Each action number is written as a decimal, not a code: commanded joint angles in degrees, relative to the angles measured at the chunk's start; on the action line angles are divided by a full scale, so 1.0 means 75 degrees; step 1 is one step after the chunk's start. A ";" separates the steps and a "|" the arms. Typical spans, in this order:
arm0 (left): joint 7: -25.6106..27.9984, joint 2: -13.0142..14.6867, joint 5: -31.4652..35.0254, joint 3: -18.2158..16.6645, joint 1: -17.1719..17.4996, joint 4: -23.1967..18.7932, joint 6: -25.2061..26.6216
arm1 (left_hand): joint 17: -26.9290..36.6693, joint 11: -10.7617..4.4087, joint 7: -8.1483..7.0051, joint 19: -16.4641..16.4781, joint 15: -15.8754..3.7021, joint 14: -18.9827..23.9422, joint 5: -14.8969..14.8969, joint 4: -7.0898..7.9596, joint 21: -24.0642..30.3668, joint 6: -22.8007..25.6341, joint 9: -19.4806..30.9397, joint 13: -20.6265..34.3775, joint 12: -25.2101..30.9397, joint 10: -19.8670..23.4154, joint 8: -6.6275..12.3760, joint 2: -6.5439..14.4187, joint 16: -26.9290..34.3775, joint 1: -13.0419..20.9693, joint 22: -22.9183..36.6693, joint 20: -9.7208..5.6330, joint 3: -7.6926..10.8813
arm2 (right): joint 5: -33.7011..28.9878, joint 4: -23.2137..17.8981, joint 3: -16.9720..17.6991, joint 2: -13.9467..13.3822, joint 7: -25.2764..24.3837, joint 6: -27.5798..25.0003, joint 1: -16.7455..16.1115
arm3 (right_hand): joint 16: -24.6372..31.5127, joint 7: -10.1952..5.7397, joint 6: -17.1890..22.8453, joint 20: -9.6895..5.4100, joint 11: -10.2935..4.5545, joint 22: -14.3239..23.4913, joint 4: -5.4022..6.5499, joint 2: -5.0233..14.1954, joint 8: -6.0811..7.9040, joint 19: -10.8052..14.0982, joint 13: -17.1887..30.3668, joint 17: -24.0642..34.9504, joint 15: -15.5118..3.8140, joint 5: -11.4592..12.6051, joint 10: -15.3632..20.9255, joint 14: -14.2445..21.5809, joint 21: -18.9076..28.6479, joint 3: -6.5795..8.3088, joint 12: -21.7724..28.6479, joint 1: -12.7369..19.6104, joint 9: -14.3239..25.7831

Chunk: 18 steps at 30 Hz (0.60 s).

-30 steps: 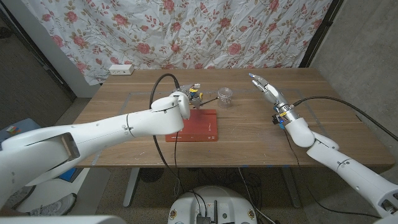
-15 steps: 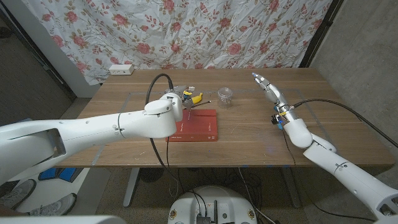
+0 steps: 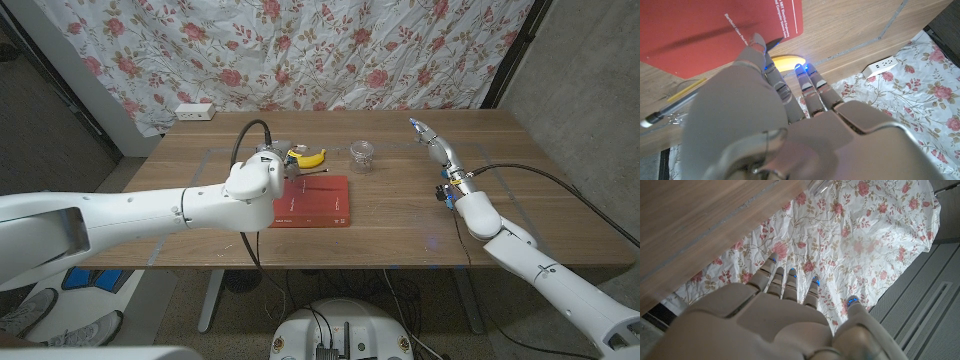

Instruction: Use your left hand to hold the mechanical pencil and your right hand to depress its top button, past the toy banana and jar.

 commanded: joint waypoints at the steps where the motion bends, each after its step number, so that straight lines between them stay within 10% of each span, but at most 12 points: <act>1: -0.1771 0.0230 0.1935 0.0356 -0.0022 0.0228 0.0028 | 0.0022 -0.0046 -0.0057 -0.0047 -0.1282 -0.0027 0.0057 0.0018 -0.0030 0.0010 0.0042 0.0032 0.0047 0.0122 0.0045 0.0029 -0.0022 -0.0055 0.0029 -0.0617 -0.0014 | 0.0716 0.0188 -0.0015 0.0231 0.0359 -0.0155 0.0047 | -0.0031 -0.0003 0.0115 -0.0075 0.0000 -0.0007 -0.0018 0.0005 0.0069 0.0074 0.0002 -0.0001 -0.0055 -0.0001 0.0056 -0.0019 0.0011 0.0024 -0.0013 -0.0007 -0.0003; 18: -0.1785 0.0289 0.1845 0.0085 0.0157 0.0719 -0.0534 | 0.0026 -0.0047 -0.0080 -0.0405 -0.1276 -0.0152 0.0061 0.0022 -0.0143 0.0048 0.0057 0.0027 0.0041 0.0150 0.0077 0.0021 -0.0017 -0.0072 -0.0001 -0.0518 -0.0024 | 0.1275 0.0670 -0.0047 0.0513 0.0517 -0.0250 0.0273 | -0.0081 0.0000 0.0122 -0.0145 -0.0058 -0.0012 -0.0011 0.0009 0.0045 0.0117 -0.0001 -0.0031 -0.0134 -0.0005 0.0068 -0.0106 0.0006 0.0037 -0.0053 -0.0030 -0.0008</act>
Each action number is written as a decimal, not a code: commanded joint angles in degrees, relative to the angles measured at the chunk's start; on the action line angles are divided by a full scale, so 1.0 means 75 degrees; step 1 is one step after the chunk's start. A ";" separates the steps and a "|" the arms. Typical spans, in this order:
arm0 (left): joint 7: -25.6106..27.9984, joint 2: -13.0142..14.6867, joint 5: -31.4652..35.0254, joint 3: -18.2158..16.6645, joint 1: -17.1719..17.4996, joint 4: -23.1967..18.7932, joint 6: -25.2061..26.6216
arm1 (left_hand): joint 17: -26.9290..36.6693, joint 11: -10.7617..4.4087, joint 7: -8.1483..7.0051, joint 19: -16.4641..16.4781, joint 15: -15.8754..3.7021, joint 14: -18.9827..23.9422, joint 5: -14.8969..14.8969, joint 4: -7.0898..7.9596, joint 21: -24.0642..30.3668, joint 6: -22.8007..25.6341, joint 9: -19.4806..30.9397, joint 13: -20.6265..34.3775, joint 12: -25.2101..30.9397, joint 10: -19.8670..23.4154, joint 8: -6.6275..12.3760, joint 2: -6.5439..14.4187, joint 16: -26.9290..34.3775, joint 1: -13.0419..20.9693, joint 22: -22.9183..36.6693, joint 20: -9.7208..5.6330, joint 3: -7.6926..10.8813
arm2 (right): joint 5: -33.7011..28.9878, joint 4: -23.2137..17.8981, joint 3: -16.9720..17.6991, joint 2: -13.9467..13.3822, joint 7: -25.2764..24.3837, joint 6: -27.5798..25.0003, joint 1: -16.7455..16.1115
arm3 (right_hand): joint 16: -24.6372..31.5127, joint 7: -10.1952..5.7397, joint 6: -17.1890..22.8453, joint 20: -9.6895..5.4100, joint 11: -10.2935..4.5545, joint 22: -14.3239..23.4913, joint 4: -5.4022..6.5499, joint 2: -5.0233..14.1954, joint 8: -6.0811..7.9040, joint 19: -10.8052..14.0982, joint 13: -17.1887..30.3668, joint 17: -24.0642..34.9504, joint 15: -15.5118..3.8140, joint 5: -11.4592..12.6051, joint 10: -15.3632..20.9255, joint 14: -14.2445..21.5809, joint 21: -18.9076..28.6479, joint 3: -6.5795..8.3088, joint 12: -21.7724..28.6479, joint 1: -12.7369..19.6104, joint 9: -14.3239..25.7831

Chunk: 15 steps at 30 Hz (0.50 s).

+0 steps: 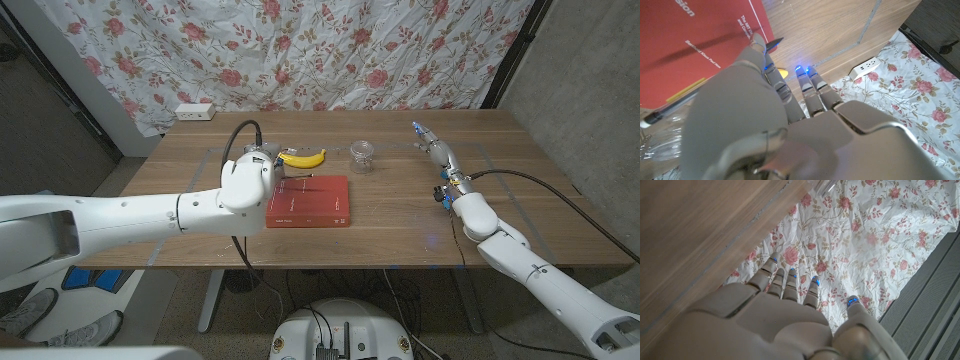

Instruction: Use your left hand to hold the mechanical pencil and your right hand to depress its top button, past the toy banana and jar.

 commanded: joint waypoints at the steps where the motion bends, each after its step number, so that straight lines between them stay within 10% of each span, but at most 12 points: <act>1: -0.0236 -0.0030 0.0240 -0.0227 0.0225 0.0399 -0.0355 | 0.0026 -0.0046 -0.0038 -0.0019 -0.1304 -0.0012 0.0024 0.0023 -0.0023 -0.0001 0.0019 0.0026 0.0045 0.0149 0.0036 0.0004 -0.0014 -0.0053 0.0016 -0.0550 -0.0023 | 0.0374 0.0370 -0.0035 0.0212 0.0078 -0.0020 0.0156 | -0.0031 0.0000 0.0040 -0.0037 -0.0016 0.0027 -0.0011 0.0009 0.0045 0.0010 -0.0002 0.0002 -0.0012 -0.0006 0.0026 0.0021 0.0006 0.0039 -0.0021 -0.0031 -0.0009; 15: -0.0422 -0.0341 0.0447 -0.0234 0.0441 0.0744 -0.0325 | 0.0028 -0.0046 -0.0086 -0.0023 -0.1288 -0.0026 0.0024 0.0033 -0.0004 -0.0089 0.0029 0.0023 0.0018 0.0078 0.0012 0.0000 -0.0001 -0.0084 0.0010 -0.0547 -0.0039 | 0.0504 0.0714 -0.0118 0.0373 0.0070 0.0027 0.0325 | -0.0024 0.0021 0.0044 -0.0068 -0.0024 0.0026 -0.0006 0.0010 0.0034 0.0039 -0.0003 -0.0023 -0.0019 -0.0009 0.0037 0.0063 0.0003 0.0051 -0.0044 -0.0046 -0.0011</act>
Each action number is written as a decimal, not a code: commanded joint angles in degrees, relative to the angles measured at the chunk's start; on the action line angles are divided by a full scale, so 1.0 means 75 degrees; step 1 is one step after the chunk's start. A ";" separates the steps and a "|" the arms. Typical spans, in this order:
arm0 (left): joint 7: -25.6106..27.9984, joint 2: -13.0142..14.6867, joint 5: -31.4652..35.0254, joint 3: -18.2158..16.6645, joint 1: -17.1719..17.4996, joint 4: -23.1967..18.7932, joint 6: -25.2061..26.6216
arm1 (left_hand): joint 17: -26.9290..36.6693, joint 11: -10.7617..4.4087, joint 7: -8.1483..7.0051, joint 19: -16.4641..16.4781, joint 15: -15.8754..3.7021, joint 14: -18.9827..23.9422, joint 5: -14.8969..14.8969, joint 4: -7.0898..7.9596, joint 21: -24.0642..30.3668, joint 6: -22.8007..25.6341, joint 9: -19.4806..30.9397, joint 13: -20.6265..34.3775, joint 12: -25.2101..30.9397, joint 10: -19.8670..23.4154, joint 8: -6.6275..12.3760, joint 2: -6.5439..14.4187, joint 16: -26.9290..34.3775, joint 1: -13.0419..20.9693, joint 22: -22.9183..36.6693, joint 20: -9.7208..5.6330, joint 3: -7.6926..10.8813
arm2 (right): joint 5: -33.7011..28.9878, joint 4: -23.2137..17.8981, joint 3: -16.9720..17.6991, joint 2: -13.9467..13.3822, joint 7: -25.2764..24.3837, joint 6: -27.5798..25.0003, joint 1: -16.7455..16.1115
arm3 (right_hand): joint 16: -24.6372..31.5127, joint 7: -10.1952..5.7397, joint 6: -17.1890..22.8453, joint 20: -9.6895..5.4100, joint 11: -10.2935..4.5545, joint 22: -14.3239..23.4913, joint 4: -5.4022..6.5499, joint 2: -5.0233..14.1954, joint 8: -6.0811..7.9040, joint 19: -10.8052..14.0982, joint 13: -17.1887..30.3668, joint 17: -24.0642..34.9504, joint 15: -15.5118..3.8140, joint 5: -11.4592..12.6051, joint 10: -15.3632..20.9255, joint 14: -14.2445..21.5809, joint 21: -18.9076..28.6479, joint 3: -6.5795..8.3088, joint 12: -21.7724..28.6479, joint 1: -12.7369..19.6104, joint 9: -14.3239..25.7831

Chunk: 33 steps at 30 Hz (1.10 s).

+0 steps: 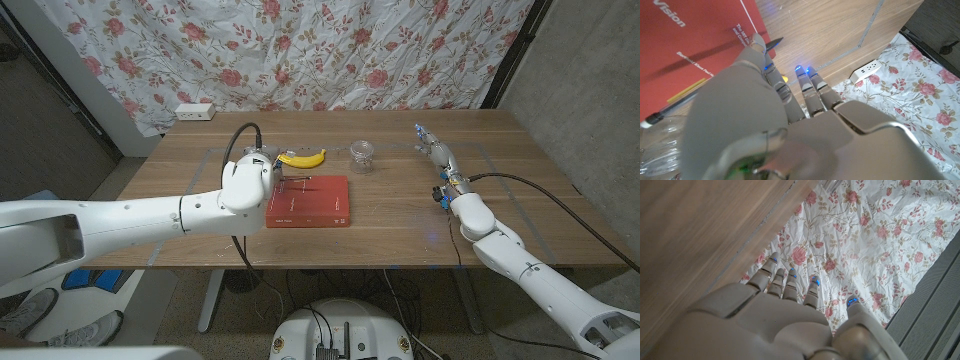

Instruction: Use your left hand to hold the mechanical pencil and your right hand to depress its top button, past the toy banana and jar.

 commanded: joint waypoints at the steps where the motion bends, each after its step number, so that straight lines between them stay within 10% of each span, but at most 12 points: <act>1: -0.0216 -0.0205 0.0208 0.0036 0.0140 0.0299 -0.0036 | 0.0010 -0.0033 -0.0013 -0.0017 -0.1289 -0.0025 0.0025 0.0004 -0.0004 -0.0038 0.0031 0.0024 0.0019 0.0087 0.0014 0.0005 0.0001 -0.0086 0.0009 -0.0553 -0.0005 | 0.0115 0.0240 -0.0062 0.0114 -0.0037 0.0018 0.0109 | -0.0027 0.0018 0.0045 -0.0067 -0.0024 0.0024 -0.0007 0.0010 0.0034 0.0044 -0.0003 0.0010 -0.0029 -0.0009 0.0037 0.0057 0.0004 0.0052 -0.0016 -0.0046 0.0028; 33: -0.1007 0.0089 0.1098 0.0661 -0.0201 0.0117 0.0399 | -0.0017 -0.0017 -0.0160 -0.0390 -0.1232 -0.0300 0.0035 0.0063 -0.0039 -0.0699 0.0111 0.0004 -0.0092 -0.0680 -0.0137 -0.0278 -0.0032 -0.0500 -0.0015 -0.0720 -0.0237 | 0.0022 0.0076 -0.0108 0.0087 -0.0359 -0.0202 -0.0068 | -0.0008 0.0011 0.0113 -0.0051 -0.0031 0.0023 -0.0021 0.0030 0.0043 0.0100 -0.0001 -0.0033 -0.0023 -0.0010 0.0083 0.0164 0.0003 0.0102 -0.0030 -0.0029 0.0027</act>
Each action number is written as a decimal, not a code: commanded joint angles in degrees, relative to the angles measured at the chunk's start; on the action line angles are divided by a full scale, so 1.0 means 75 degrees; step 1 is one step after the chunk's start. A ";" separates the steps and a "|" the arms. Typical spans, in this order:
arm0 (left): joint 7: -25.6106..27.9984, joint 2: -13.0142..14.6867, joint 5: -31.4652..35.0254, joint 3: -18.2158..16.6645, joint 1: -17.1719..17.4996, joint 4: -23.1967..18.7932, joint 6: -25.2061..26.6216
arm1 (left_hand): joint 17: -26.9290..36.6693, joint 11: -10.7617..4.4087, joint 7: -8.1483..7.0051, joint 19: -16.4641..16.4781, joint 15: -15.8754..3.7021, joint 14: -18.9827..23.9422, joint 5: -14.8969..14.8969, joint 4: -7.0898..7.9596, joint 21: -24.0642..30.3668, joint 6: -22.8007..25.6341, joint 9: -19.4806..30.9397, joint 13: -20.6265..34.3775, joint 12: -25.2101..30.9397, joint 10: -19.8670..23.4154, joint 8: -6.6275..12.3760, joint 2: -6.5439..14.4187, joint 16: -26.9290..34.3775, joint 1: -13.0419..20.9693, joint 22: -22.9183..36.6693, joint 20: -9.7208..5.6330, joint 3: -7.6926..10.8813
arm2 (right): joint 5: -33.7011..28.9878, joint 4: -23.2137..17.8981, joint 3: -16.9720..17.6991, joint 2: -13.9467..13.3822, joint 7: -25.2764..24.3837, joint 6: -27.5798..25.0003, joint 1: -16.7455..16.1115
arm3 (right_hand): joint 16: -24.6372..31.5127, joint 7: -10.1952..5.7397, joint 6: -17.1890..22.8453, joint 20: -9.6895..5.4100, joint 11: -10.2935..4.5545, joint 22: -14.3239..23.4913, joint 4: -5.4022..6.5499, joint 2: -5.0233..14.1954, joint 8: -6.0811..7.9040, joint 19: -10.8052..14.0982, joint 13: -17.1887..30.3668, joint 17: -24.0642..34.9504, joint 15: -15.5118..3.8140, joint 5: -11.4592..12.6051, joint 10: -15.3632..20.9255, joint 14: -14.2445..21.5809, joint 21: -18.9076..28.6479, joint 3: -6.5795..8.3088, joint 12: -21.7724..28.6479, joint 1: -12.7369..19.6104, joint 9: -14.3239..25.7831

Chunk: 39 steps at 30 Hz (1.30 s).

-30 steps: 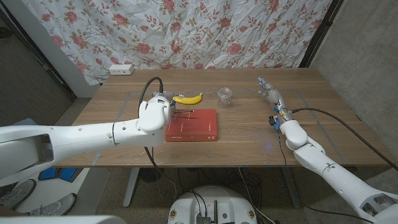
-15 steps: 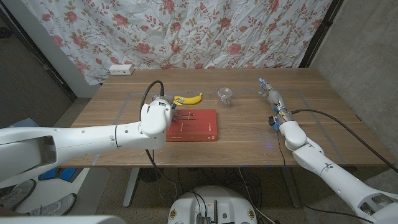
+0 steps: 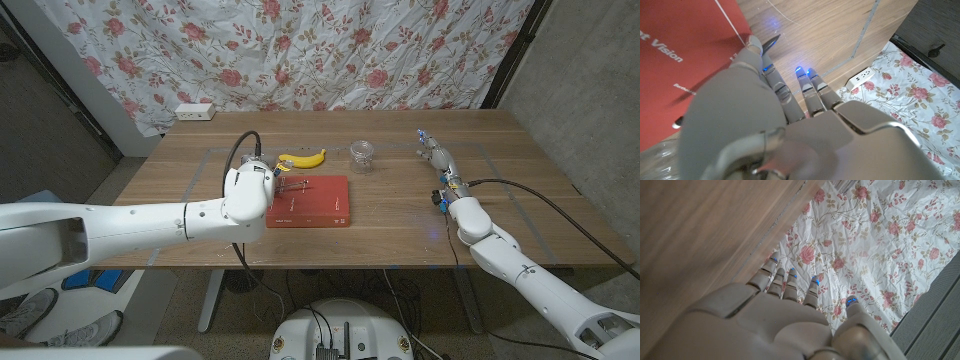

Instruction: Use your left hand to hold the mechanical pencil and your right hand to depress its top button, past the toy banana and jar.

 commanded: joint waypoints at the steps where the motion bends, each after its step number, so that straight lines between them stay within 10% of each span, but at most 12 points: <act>1: -0.0251 0.0111 0.0350 0.0152 -0.0094 -0.0063 0.0071 | 0.0003 0.0007 -0.0029 -0.0110 -0.1251 -0.0071 0.0037 0.0020 -0.0039 -0.0163 0.0043 -0.0037 -0.0041 -0.0274 -0.0059 -0.0126 -0.0031 -0.0102 0.0015 -0.0721 -0.0065 | -0.0057 -0.0058 -0.0032 -0.0014 -0.0071 -0.0067 -0.0029 | -0.0008 -0.0032 0.0072 -0.0008 0.0012 0.0021 0.0008 0.0029 0.0042 0.0064 -0.0003 -0.0001 0.0005 -0.0011 0.0052 0.0083 0.0004 0.0072 0.0000 -0.0027 0.0025; 22: -0.1352 0.0183 0.1119 -0.0028 -0.0056 -0.0127 0.0097 | 0.0003 0.0005 -0.0229 -0.1250 -0.1152 -0.0855 -0.0015 0.0072 -0.0157 -0.1638 -0.0175 -0.0067 -0.0021 -0.2249 -0.0343 -0.0615 -0.0048 -0.0925 -0.0035 -0.0471 -0.0380 | 0.0162 -0.0105 -0.0023 -0.0062 0.0137 -0.0144 -0.0051 | -0.0043 0.0034 0.0023 -0.0028 0.0026 0.0021 0.0020 0.0003 0.0009 -0.0020 -0.0001 -0.0008 -0.0004 -0.0030 -0.0039 0.0002 -0.0043 0.0067 -0.0054 -0.0071 0.0025; 33: -0.1776 0.0413 0.1269 -0.0736 0.0373 -0.0389 -0.0133 | -0.0012 0.0016 -0.0231 -0.1871 -0.1019 -0.1552 -0.0076 0.0146 -0.0118 -0.2716 -0.0269 -0.0119 -0.0078 -0.3468 -0.0432 -0.0727 -0.0034 -0.1539 -0.0048 -0.0450 -0.0473 | 0.0532 -0.0199 0.0032 -0.0042 0.0425 -0.0185 -0.0072 | -0.0076 0.0306 -0.0290 -0.0143 -0.0125 0.0015 0.0030 -0.0033 -0.0071 -0.0118 -0.0011 -0.0031 -0.0149 -0.0042 -0.0119 -0.0085 -0.0062 0.0054 -0.0079 -0.0109 0.0019; 39: -0.1340 0.0597 0.0613 -0.1875 0.1118 -0.0630 -0.0547 | -0.0016 0.0023 -0.0208 -0.1979 -0.0972 -0.1750 -0.0080 0.0204 -0.0107 -0.3112 -0.0288 -0.0139 -0.0089 -0.3948 -0.0432 -0.0692 -0.0036 -0.1846 -0.0048 -0.0476 -0.0502 | 0.0663 -0.0313 0.0077 -0.0032 0.0440 -0.0288 -0.0112 | -0.0003 0.0434 -0.0386 -0.0192 -0.0142 0.0013 0.0058 -0.0007 -0.0067 -0.0081 -0.0019 -0.0047 -0.0202 -0.0040 -0.0037 0.0111 -0.0040 0.0060 -0.0048 -0.0135 0.0016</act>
